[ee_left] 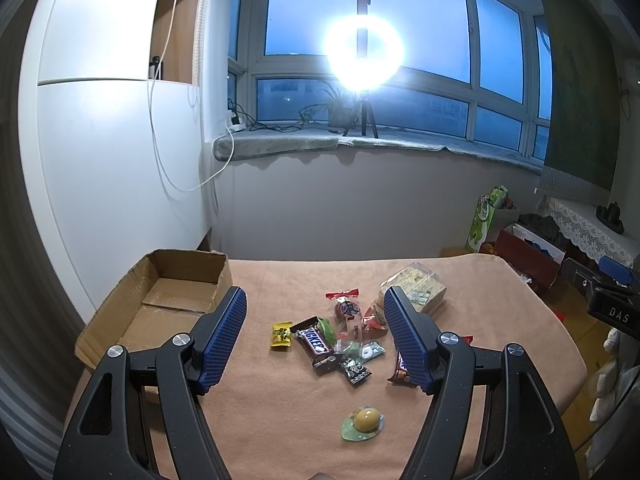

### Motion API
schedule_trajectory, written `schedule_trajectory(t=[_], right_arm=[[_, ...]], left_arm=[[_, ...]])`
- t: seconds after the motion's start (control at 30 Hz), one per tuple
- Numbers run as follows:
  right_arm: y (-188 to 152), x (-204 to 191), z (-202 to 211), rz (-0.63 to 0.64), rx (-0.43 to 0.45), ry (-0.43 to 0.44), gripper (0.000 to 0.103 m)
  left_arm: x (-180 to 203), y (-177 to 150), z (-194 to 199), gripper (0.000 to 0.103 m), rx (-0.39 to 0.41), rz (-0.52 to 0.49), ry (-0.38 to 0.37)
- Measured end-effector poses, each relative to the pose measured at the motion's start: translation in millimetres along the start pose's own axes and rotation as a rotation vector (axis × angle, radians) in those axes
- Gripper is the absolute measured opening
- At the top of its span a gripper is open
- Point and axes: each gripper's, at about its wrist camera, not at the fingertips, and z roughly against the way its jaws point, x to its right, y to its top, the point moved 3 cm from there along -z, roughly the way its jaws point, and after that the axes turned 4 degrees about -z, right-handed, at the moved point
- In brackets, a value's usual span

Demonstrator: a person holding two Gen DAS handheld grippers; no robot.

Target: Organize snacks

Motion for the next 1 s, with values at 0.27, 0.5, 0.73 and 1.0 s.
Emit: schedule_trajectory(t=[0.27, 0.5, 0.73, 1.0], right_arm=[[-4.2, 1.4, -4.2, 0.003, -0.018, 0.004, 0.103], [-4.8, 1.0, -6.1, 0.004, -0.021, 0.001, 0.103], [-5.3, 1.0, -6.1, 0.009, -0.019, 0.000, 0.103], [-4.8, 0.6, -6.4, 0.009, -0.020, 0.000, 0.103]], left_arm=[[-0.3, -0.9, -1.9, 0.071, -0.006, -0.003, 0.000], [-0.4, -2.4, -3.7, 0.071, -0.012, -0.001, -0.003], [0.6, -1.9, -4.2, 0.071, -0.010, -0.009, -0.012], [4.2, -1.5, -6.3, 0.071, -0.016, -0.021, -0.025]])
